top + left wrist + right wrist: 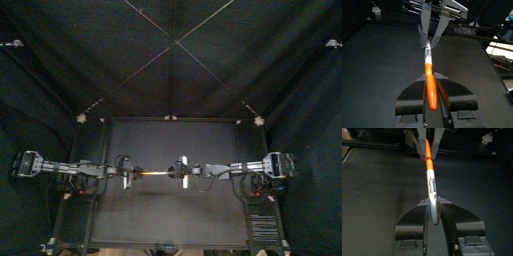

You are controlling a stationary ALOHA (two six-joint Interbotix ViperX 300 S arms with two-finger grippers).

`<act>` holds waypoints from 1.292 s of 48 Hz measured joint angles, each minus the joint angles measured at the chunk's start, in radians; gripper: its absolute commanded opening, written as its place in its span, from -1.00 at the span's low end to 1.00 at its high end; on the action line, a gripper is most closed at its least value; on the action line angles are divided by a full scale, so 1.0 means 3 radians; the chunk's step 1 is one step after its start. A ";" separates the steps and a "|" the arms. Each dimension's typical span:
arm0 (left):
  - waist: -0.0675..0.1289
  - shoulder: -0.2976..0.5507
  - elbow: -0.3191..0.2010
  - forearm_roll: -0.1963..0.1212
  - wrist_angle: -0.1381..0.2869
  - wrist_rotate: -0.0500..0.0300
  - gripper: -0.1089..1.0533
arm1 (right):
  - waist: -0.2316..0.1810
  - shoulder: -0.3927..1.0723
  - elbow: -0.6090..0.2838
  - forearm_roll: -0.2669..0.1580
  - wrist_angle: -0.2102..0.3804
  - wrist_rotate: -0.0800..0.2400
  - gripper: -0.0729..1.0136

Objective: Uncap the pen

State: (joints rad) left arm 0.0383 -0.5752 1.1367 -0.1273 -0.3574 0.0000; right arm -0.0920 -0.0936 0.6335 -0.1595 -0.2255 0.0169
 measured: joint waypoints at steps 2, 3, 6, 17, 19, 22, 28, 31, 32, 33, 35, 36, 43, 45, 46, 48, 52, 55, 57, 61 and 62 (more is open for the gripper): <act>0.0000 -0.0036 0.0015 0.0000 0.0005 0.0000 0.02 | -0.0015 -0.0026 0.0026 -0.0005 0.0000 -0.0010 0.17; 0.0000 -0.0051 0.0026 0.0000 0.0000 -0.0005 0.02 | -0.0026 -0.0041 0.0046 0.0000 -0.0005 -0.0005 0.17; -0.0005 -0.0097 0.0041 0.0000 0.0005 0.0000 0.02 | -0.0046 -0.0087 0.0097 0.0005 -0.0005 0.0000 0.17; -0.0005 -0.0307 0.0169 0.0000 0.0041 0.0000 0.02 | -0.0092 -0.0215 0.0220 0.0010 -0.0015 -0.0005 0.17; -0.0005 -0.0348 0.0189 0.0000 0.0046 0.0000 0.02 | -0.0092 -0.0240 0.0245 0.0015 -0.0015 -0.0010 0.17; -0.0005 -0.0409 0.0210 0.0000 0.0051 0.0000 0.02 | -0.0097 -0.0276 0.0276 0.0015 -0.0015 -0.0010 0.17; -0.0005 -0.0491 0.0245 0.0000 0.0056 -0.0005 0.02 | -0.0107 -0.0343 0.0332 0.0015 -0.0031 -0.0005 0.17; -0.0010 -0.0506 0.0261 0.0000 0.0087 0.0000 0.02 | -0.0107 -0.0363 0.0353 0.0015 -0.0036 -0.0005 0.17; -0.0010 -0.0506 0.0261 0.0000 0.0092 0.0000 0.02 | -0.0107 -0.0373 0.0363 0.0015 -0.0036 -0.0010 0.17; -0.0005 -0.0506 0.0261 0.0000 0.0102 0.0000 0.02 | -0.0107 -0.0373 0.0368 0.0015 -0.0041 -0.0010 0.17; -0.0005 -0.0506 0.0261 0.0000 0.0123 0.0000 0.02 | -0.0107 -0.0383 0.0378 0.0015 -0.0046 -0.0005 0.17; -0.0005 -0.0506 0.0261 0.0000 0.0123 0.0000 0.02 | -0.0107 -0.0383 0.0389 0.0015 -0.0051 -0.0005 0.17; -0.0005 -0.0511 0.0266 0.0000 0.0138 0.0000 0.02 | -0.0107 -0.0383 0.0399 0.0010 -0.0072 -0.0005 0.17; -0.0005 -0.0511 0.0266 0.0000 0.0138 0.0000 0.02 | -0.0107 -0.0383 0.0399 0.0010 -0.0082 -0.0005 0.17; -0.0005 -0.0511 0.0266 0.0000 0.0138 0.0000 0.02 | -0.0107 -0.0383 0.0399 0.0010 -0.0082 -0.0005 0.17; -0.0005 -0.0511 0.0266 0.0000 0.0138 0.0000 0.02 | -0.0107 -0.0383 0.0399 0.0005 -0.0082 -0.0005 0.17; -0.0005 -0.0511 0.0266 0.0000 0.0138 0.0000 0.02 | -0.0102 -0.0383 0.0399 0.0005 -0.0087 -0.0005 0.17; -0.0005 -0.0511 0.0266 0.0000 0.0138 0.0000 0.02 | -0.0107 -0.0383 0.0399 0.0005 -0.0082 -0.0010 0.17; -0.0005 -0.0511 0.0266 0.0000 0.0138 0.0000 0.02 | -0.0107 -0.0389 0.0399 0.0000 -0.0087 -0.0005 0.17; -0.0010 -0.0511 0.0266 0.0000 0.0138 0.0000 0.02 | -0.0102 -0.0389 0.0399 0.0005 -0.0087 -0.0005 0.17; -0.0005 -0.0511 0.0266 0.0000 0.0138 0.0000 0.02 | -0.0102 -0.0383 0.0399 0.0000 -0.0082 -0.0005 0.17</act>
State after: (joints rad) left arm 0.0368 -0.7286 1.2164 -0.1273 -0.3160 0.0000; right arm -0.1227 -0.2086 0.7532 -0.1595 -0.2500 0.0153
